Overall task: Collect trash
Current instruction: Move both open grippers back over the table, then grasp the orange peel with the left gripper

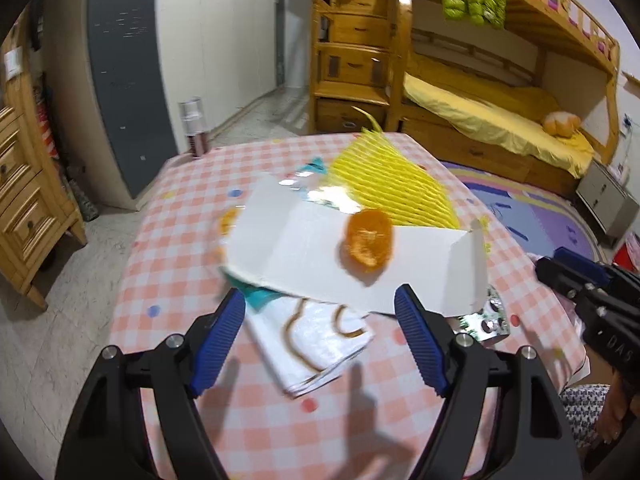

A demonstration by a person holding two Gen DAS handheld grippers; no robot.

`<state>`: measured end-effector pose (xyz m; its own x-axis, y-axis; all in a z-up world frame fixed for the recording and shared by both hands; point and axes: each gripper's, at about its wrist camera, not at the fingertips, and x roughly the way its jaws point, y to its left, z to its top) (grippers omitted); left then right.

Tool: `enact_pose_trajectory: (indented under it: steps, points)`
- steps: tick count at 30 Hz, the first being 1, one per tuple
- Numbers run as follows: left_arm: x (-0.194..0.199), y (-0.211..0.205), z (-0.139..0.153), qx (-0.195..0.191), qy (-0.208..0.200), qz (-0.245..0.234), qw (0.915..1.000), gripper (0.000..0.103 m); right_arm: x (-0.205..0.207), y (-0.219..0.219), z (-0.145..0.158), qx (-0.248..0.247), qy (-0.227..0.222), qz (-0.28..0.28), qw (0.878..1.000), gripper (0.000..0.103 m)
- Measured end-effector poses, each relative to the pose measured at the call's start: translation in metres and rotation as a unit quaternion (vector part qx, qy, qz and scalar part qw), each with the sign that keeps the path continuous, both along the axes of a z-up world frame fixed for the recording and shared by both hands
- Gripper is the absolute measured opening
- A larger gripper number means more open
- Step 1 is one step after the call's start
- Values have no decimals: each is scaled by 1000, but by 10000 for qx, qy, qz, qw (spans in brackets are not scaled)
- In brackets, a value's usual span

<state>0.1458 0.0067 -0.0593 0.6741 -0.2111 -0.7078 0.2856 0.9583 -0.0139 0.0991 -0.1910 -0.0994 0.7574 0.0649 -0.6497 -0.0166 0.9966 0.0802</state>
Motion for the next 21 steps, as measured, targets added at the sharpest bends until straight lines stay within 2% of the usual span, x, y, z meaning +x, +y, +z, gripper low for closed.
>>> enact_pose_trajectory:
  steps: [3, 11, 14, 17, 21]
  points:
    - [11, -16, -7, 76, 82, -131, 9999, 75, 6, -5, -4, 87, 163, -4, 9998, 42]
    - [35, -42, -24, 470, 7, -122, 9988, 74, 5, -24, -2, 438, 113, -159, 9988, 42]
    - [43, -47, -28, 416, 43, -247, 9988, 65, 5, -24, -4, 440, 164, -175, 9987, 42]
    - [50, -54, -35, 447, 166, -370, 9982, 51, 5, -21, -4, 396, 173, -145, 9990, 42]
    - [44, -55, -28, 327, 138, -493, 9982, 25, 3, -16, -5, 349, 171, -78, 9992, 42]
